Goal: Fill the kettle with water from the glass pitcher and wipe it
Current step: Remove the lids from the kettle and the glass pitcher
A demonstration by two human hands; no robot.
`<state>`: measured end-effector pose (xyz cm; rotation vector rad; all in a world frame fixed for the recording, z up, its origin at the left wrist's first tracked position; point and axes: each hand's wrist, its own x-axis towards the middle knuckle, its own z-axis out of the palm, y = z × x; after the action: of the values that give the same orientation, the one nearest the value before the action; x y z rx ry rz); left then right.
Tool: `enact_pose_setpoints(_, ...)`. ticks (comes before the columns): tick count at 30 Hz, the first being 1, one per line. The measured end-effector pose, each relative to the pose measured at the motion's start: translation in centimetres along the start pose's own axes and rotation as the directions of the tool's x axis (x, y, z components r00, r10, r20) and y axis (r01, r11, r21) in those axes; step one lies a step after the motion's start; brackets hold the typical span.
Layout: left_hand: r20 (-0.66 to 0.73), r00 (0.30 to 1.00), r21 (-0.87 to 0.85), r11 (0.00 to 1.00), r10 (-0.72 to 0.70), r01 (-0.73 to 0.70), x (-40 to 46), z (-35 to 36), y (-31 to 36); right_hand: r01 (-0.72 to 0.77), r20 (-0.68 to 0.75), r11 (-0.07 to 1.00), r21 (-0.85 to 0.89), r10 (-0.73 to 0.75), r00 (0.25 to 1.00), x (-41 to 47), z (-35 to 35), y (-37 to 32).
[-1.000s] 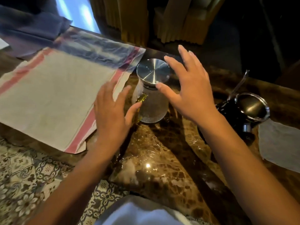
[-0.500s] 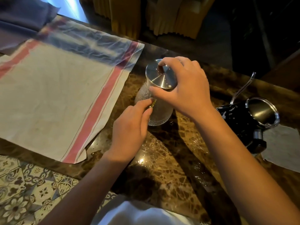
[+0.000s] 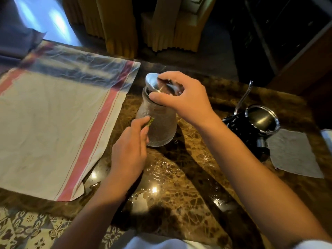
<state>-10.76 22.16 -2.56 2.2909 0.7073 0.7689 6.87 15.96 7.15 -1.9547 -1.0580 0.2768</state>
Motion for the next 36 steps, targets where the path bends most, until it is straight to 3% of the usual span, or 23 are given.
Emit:
enact_pose_setpoints(5,-0.005,1.0,0.011,1.0,0.017,-0.017,0.1,0.1,-0.1,0.02,-0.048,0.98,0.196,-0.011,0.999,-1.1,-1.6,-0.7)
enact_pose_setpoints(14,-0.009,1.0,-0.094,0.996,0.006,-0.007,-0.2,0.7,0.5,0.086,-0.056,0.972,0.217,-0.076,0.996,-7.8,-5.4,-1.5)
enact_pose_setpoints(19,0.034,0.986,-0.283,0.944,-0.165,0.168,-0.7,0.3,1.5,0.041,-0.078,0.982,0.186,-0.027,0.997,-12.8,-7.5,0.6)
enact_pose_setpoints(26,-0.11,0.988,-0.06,0.993,-0.111,0.105,-1.2,2.2,2.5,-0.018,-0.086,0.997,0.076,0.025,0.996,-20.3,-9.5,4.7)
enact_pose_setpoints(31,-0.136,0.985,-0.042,0.994,-0.107,0.102,-1.7,2.7,2.9,-0.15,-0.129,0.983,0.102,0.163,0.978,-25.8,-10.4,9.1)
enact_pose_setpoints(36,-0.166,0.974,-0.057,0.987,-0.155,0.148,-2.3,2.8,4.2,-0.274,-0.226,0.962,0.007,0.268,0.937,-30.2,-9.7,13.0)
